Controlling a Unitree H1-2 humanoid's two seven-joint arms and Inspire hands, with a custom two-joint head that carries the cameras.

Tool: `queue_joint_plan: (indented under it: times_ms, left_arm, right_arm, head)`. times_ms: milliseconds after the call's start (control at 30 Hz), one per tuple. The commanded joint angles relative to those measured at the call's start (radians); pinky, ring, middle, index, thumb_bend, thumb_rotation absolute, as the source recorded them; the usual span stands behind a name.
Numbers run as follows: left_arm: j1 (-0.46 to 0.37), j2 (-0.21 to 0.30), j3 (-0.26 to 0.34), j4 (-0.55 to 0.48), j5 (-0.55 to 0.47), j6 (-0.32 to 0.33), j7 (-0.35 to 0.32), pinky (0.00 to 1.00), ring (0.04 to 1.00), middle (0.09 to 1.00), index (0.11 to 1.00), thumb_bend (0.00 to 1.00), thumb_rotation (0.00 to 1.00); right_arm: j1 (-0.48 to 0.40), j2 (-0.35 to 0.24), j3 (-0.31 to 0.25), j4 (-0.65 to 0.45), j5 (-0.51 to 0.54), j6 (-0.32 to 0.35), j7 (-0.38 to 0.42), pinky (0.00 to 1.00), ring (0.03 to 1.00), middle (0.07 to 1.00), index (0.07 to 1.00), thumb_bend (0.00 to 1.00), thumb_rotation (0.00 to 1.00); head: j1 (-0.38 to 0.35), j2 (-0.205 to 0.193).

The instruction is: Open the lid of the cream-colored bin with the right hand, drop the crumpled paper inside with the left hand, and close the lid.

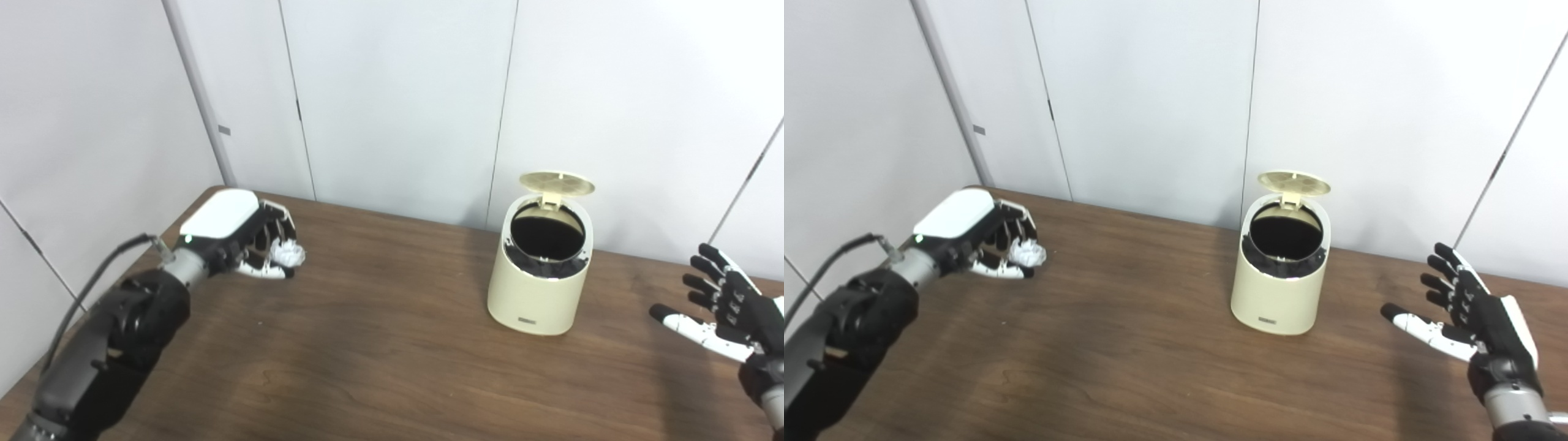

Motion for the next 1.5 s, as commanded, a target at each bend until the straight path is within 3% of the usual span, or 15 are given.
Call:
queue_joint_plan:
  times_ms: [0, 167, 400, 567, 833, 1000, 1233, 1467]
  left_arm:
    - [-0.040, 0.027, 0.018, -0.038, -0.001, 0.007, 0.007, 0.40, 0.416, 0.479, 0.526, 0.50, 0.00]
    - [-0.081, 0.007, -0.002, -0.106, 0.009, 0.051, -0.033, 0.38, 0.410, 0.482, 0.527, 0.50, 0.00]
    - [-0.173, -0.078, -0.071, -0.175, 0.027, 0.069, -0.062, 0.35, 0.397, 0.469, 0.522, 0.50, 0.00]
    - [-0.222, -0.130, -0.114, -0.158, 0.025, 0.038, -0.057, 0.32, 0.374, 0.466, 0.522, 0.50, 0.00]
    - [-0.281, -0.178, -0.157, -0.150, 0.056, 0.060, -0.082, 0.34, 0.383, 0.474, 0.540, 0.50, 0.00]
    - [-0.318, -0.217, -0.170, -0.138, 0.052, 0.059, -0.080, 0.34, 0.390, 0.472, 0.524, 0.50, 0.00]
    - [-0.355, -0.248, -0.180, -0.106, 0.034, 0.047, -0.079, 0.33, 0.389, 0.472, 0.523, 0.50, 0.00]
    - [-0.382, -0.268, -0.197, -0.078, 0.038, 0.036, -0.075, 0.34, 0.394, 0.475, 0.521, 0.50, 0.00]
  right_arm:
    - [-0.041, -0.012, -0.003, -0.025, -0.006, -0.011, -0.010, 0.88, 0.867, 0.912, 0.928, 0.50, 0.12]
    - [-0.040, -0.009, 0.002, -0.006, -0.015, -0.028, -0.011, 0.86, 0.863, 0.907, 0.926, 0.52, 0.09]
    - [-0.044, -0.016, 0.008, 0.049, -0.004, -0.079, 0.002, 0.83, 0.870, 0.909, 0.925, 0.55, 0.14]
    - [-0.046, -0.022, 0.009, 0.076, -0.009, -0.110, 0.001, 0.81, 0.856, 0.898, 0.914, 0.58, 0.20]
    - [-0.042, -0.027, 0.020, 0.106, -0.014, -0.153, 0.003, 0.83, 0.859, 0.905, 0.922, 0.61, 0.26]
    - [-0.042, -0.015, 0.027, 0.120, -0.010, -0.161, 0.002, 0.71, 0.853, 0.917, 0.926, 0.61, 0.26]
    - [-0.048, 0.008, 0.033, 0.134, -0.011, -0.181, -0.006, 0.72, 0.849, 0.908, 0.909, 0.62, 0.23]
    - [-0.040, 0.014, 0.048, 0.122, -0.041, -0.177, -0.016, 0.78, 0.846, 0.902, 0.909, 0.64, 0.29]
  head:
    - [0.000, 0.001]
    - [0.000, 0.001]
    - [-0.038, -0.007]
    - [-0.057, -0.015]
    - [-0.112, -0.020]
    - [-0.168, -0.026]
    - [-0.233, -0.036]
    - [-0.278, -0.048]
